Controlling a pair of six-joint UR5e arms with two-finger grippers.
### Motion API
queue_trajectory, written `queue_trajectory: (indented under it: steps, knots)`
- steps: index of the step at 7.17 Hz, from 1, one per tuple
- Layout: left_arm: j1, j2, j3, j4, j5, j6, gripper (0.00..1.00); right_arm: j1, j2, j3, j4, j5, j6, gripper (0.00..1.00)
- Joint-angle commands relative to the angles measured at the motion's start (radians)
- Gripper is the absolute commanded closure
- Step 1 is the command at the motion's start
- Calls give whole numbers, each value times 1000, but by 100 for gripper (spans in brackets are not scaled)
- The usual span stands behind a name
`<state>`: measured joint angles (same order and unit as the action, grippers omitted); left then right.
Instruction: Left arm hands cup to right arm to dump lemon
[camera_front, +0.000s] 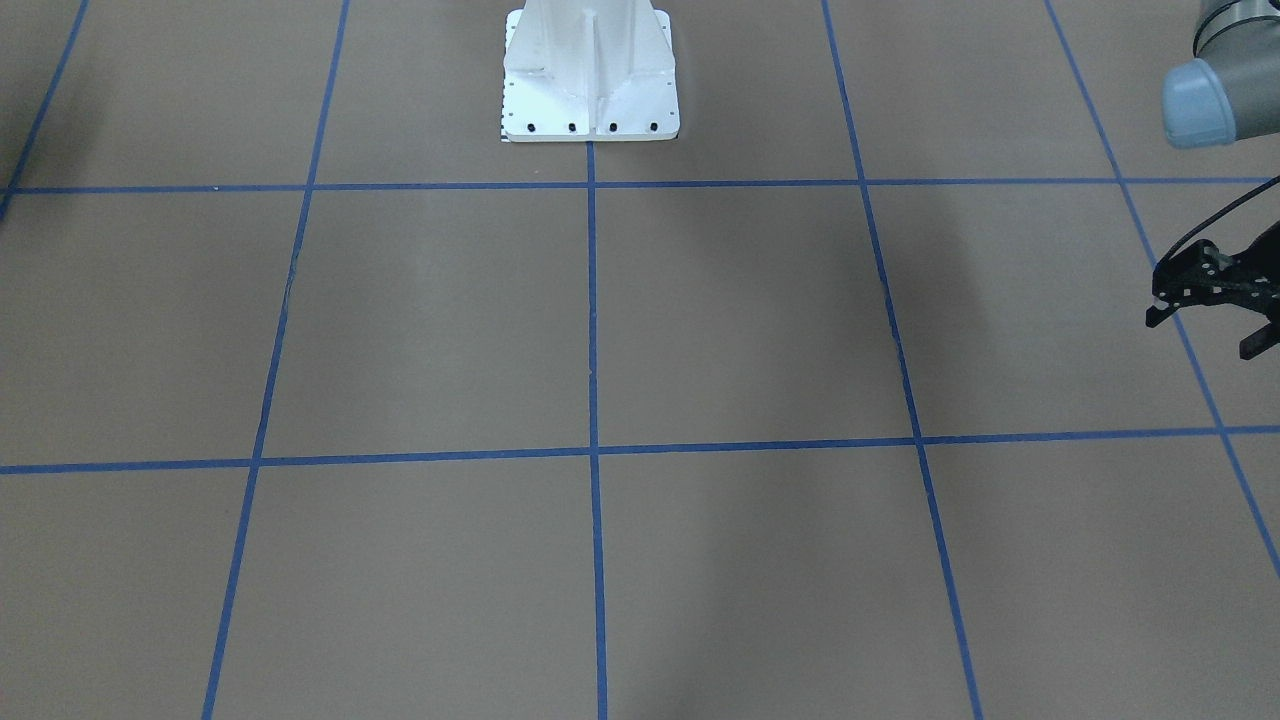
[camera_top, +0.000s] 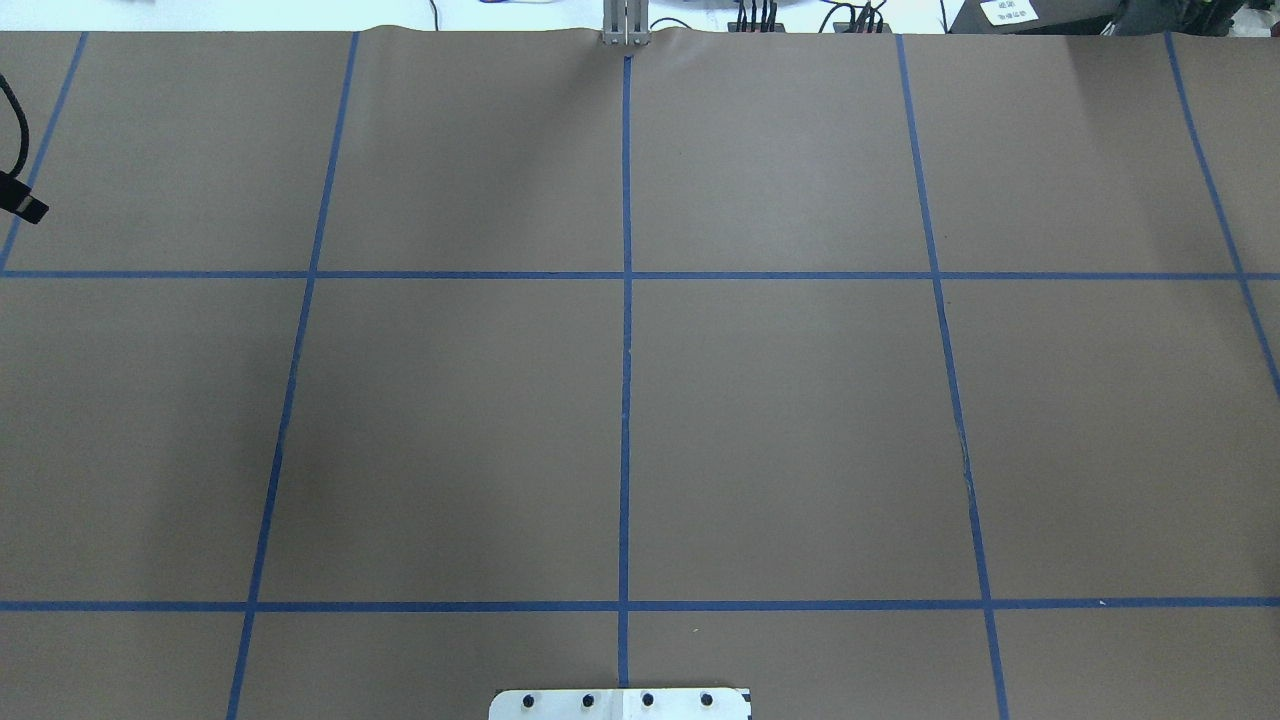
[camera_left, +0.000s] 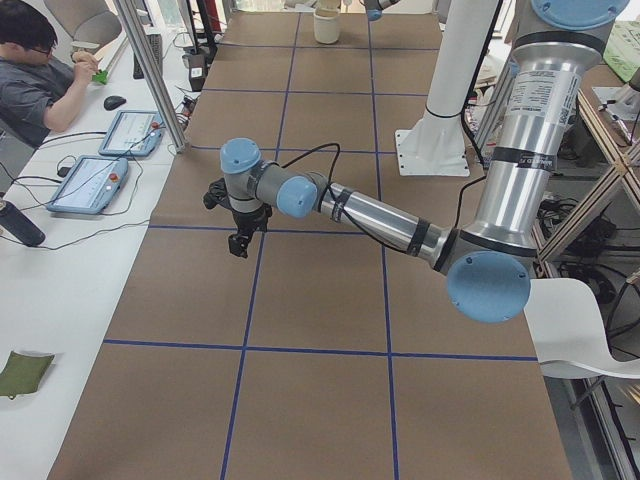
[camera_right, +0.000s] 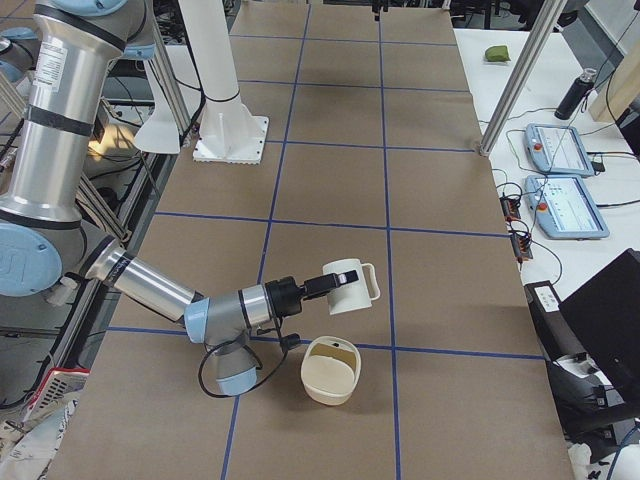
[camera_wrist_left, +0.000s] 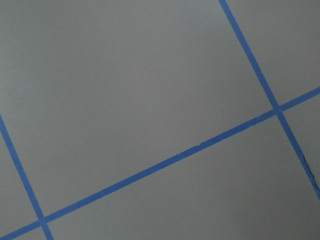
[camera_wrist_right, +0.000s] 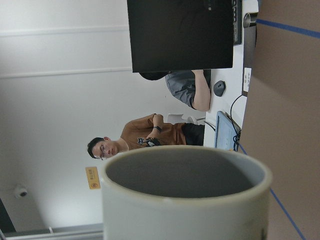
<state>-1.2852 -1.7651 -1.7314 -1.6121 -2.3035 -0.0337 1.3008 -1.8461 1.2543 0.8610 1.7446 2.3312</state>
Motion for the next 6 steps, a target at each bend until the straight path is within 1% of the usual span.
queue_trajectory:
  steps: [1, 2, 4, 5, 6]
  knots:
    - [0, 7, 0, 0, -2, 0, 0, 0, -2, 20, -13, 178, -299, 96]
    - [0, 12, -2, 0, -5, 0, 0, 1, -4, 22, -38, 222, -411, 97]
    - [0, 30, -8, -3, -10, 0, 0, 2, -2, 31, -146, 410, -800, 98]
    - [0, 30, -4, -3, -10, 0, 0, 6, -7, 72, -230, 482, -911, 98]
    - [0, 30, -2, -3, -10, 0, 0, 59, -4, 118, -334, 604, -1028, 98]
